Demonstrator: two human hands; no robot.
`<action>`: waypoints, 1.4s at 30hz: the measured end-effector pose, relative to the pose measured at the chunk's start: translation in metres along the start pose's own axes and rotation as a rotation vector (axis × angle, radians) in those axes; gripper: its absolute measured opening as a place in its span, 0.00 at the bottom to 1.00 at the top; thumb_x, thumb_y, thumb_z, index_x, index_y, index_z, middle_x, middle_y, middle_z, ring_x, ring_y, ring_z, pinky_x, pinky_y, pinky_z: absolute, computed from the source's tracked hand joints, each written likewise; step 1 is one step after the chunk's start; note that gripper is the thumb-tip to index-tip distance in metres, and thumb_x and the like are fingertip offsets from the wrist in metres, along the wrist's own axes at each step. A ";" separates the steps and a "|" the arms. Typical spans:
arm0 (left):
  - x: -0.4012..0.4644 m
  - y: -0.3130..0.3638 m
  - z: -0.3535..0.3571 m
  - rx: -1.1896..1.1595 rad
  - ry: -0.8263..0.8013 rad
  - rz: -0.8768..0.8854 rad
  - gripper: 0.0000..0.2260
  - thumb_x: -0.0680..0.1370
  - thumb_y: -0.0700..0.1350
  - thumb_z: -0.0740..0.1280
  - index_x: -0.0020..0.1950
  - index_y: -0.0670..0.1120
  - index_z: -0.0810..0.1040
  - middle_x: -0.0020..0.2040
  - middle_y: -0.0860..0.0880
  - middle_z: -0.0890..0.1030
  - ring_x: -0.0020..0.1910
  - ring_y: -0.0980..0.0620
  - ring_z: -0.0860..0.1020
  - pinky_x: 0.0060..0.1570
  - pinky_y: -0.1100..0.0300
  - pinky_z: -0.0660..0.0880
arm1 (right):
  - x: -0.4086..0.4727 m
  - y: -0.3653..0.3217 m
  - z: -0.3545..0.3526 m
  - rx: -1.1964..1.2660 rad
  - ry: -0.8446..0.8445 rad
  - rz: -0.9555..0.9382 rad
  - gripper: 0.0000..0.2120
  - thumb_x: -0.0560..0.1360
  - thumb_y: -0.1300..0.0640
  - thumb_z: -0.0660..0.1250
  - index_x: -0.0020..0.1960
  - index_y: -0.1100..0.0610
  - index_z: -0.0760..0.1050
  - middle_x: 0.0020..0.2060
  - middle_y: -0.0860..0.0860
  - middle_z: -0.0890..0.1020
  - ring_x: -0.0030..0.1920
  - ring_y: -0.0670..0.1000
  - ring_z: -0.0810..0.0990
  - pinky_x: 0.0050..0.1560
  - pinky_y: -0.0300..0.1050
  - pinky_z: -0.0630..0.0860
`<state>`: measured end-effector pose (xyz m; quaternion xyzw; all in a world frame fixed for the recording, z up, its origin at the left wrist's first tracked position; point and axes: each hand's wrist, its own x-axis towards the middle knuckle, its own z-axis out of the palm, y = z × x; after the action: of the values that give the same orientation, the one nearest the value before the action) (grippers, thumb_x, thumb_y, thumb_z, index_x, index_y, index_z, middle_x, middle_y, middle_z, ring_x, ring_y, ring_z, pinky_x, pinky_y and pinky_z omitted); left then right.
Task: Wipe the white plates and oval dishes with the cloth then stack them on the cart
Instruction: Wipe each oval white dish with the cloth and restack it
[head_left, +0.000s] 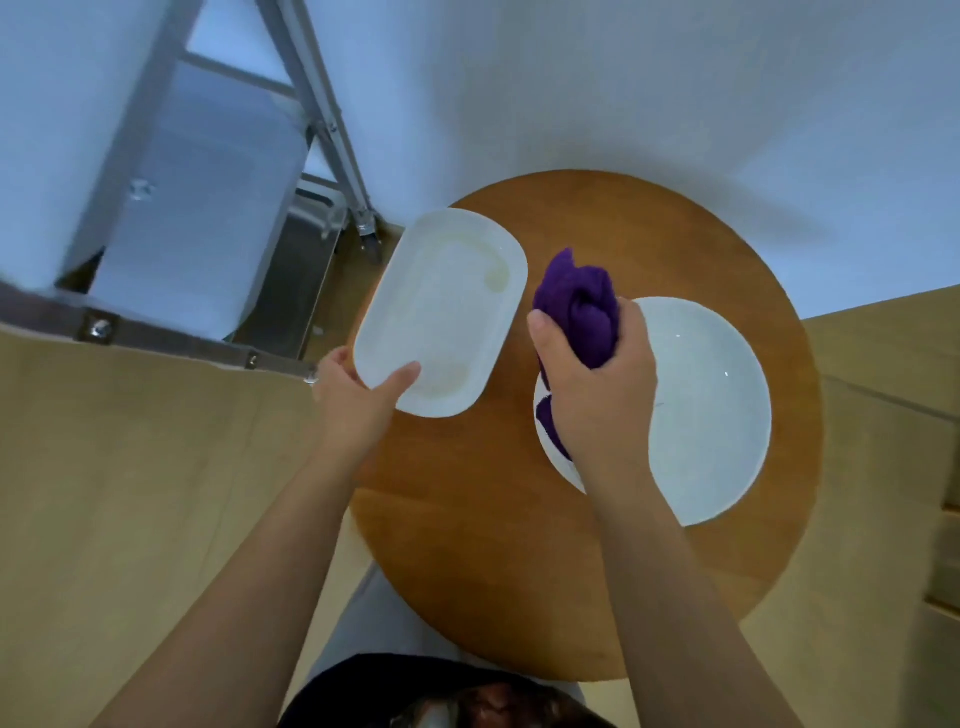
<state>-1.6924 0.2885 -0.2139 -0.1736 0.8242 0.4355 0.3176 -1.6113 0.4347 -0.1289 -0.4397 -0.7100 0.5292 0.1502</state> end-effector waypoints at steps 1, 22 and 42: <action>0.004 -0.002 0.004 -0.077 -0.081 -0.055 0.34 0.72 0.54 0.73 0.72 0.50 0.59 0.67 0.47 0.69 0.63 0.45 0.71 0.59 0.45 0.75 | -0.001 0.000 0.005 -0.008 -0.013 0.001 0.14 0.71 0.48 0.73 0.51 0.43 0.69 0.40 0.36 0.75 0.44 0.31 0.75 0.35 0.26 0.72; 0.040 -0.015 -0.006 0.319 -0.030 0.406 0.22 0.83 0.51 0.51 0.77 0.49 0.57 0.74 0.47 0.66 0.72 0.45 0.65 0.69 0.43 0.65 | -0.025 0.038 0.031 0.225 -0.046 0.550 0.17 0.76 0.44 0.65 0.62 0.47 0.68 0.50 0.45 0.79 0.48 0.47 0.79 0.36 0.37 0.75; 0.009 0.016 -0.029 0.235 0.079 0.397 0.13 0.83 0.45 0.55 0.41 0.45 0.71 0.34 0.52 0.71 0.32 0.57 0.69 0.32 0.66 0.64 | -0.048 0.047 0.013 0.351 -0.069 0.506 0.06 0.76 0.44 0.64 0.52 0.39 0.70 0.42 0.37 0.80 0.42 0.40 0.81 0.31 0.31 0.75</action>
<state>-1.7191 0.2732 -0.1981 0.0131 0.8990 0.3833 0.2116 -1.5712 0.3920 -0.1635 -0.5514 -0.4806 0.6790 0.0631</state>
